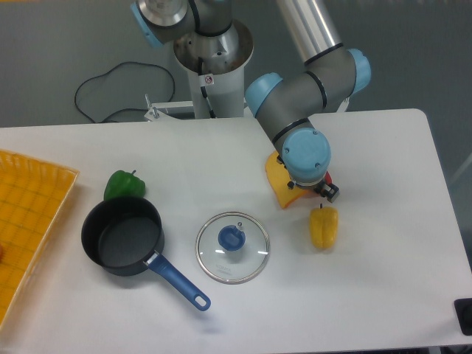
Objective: Pick up the bread slice
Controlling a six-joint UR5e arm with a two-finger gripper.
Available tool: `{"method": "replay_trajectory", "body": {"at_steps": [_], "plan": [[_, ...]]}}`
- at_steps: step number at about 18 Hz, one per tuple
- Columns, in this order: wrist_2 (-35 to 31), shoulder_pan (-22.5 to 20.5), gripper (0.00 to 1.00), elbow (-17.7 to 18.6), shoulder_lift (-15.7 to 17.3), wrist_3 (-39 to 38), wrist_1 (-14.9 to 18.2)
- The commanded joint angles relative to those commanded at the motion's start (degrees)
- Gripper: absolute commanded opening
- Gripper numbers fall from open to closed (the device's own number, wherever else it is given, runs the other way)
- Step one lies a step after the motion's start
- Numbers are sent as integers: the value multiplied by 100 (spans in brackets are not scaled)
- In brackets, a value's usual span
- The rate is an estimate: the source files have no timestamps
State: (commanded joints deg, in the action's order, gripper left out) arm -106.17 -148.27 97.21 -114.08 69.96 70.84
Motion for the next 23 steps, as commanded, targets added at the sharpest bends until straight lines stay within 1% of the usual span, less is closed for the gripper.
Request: {"method": "replay_trajectory", "body": {"at_steps": [3,23], "plan": [[0,9,100,-9,-70,0,-17],[-132,35,100,132,-114,-26,-18]]}}
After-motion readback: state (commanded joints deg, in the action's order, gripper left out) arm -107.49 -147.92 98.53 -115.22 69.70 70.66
